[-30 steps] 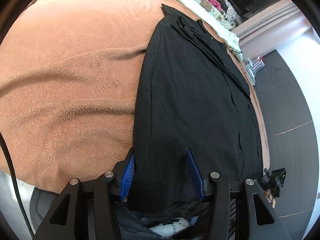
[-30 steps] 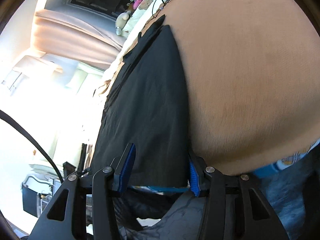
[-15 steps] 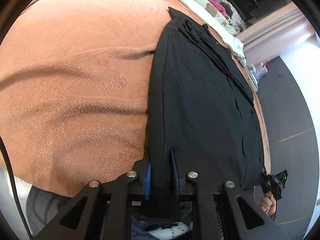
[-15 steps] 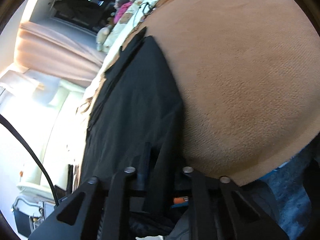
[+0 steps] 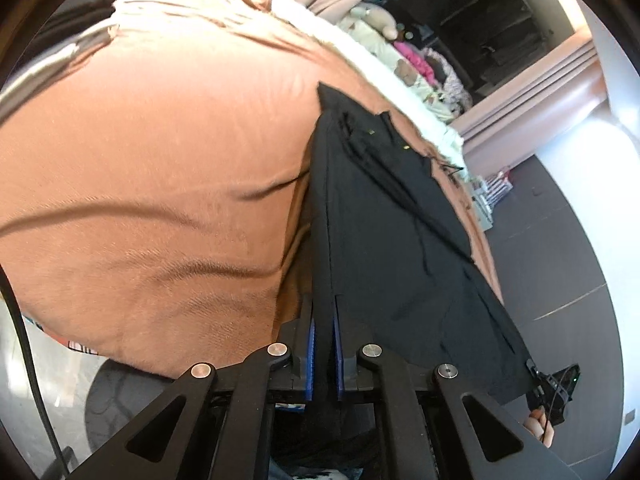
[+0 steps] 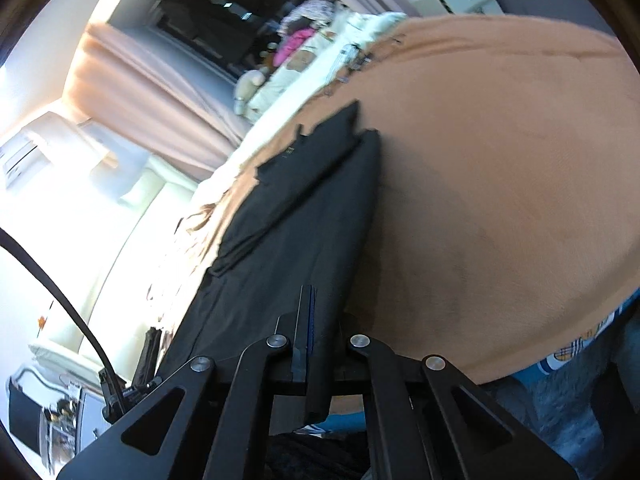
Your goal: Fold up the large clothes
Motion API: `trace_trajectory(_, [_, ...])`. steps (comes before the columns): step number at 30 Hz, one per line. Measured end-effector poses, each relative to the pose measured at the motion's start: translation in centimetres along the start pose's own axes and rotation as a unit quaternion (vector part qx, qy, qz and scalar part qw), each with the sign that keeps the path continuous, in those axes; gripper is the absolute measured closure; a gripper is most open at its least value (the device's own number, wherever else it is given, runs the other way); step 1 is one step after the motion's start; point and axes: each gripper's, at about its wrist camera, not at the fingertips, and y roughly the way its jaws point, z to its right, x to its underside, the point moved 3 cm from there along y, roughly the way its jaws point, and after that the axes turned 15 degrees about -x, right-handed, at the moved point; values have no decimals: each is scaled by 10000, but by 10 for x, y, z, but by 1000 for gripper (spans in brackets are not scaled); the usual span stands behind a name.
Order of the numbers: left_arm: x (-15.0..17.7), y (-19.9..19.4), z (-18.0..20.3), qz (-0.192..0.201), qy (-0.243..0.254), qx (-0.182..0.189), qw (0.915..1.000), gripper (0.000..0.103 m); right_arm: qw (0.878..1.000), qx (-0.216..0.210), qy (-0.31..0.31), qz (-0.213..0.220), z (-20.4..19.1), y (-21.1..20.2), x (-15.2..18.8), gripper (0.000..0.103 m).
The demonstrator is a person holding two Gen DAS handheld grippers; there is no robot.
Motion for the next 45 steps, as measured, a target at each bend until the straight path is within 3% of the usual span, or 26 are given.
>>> trace_trajectory(15, [33, -98, -29, 670, -256, 376, 9967, 96, 9977, -423, -499, 197, -22, -52, 45, 103])
trace_trajectory(24, [59, -152, -48, 1146, -575, 537, 9903, 96, 9948, -617, -763, 256, -45, -72, 55, 103])
trace_trajectory(29, [64, -165, -57, 1268, -642, 611, 9880, 96, 9933, -717, -867, 275, -37, -72, 59, 103])
trace_trajectory(37, [51, -158, -50, 1319, -517, 593, 9881, 96, 9935, -636, -913, 251, -25, -52, 44, 103])
trace_trajectory(45, [-3, -158, -23, 1523, -432, 595, 9856, 96, 9924, -708, -933, 380, -21, -18, -6, 103])
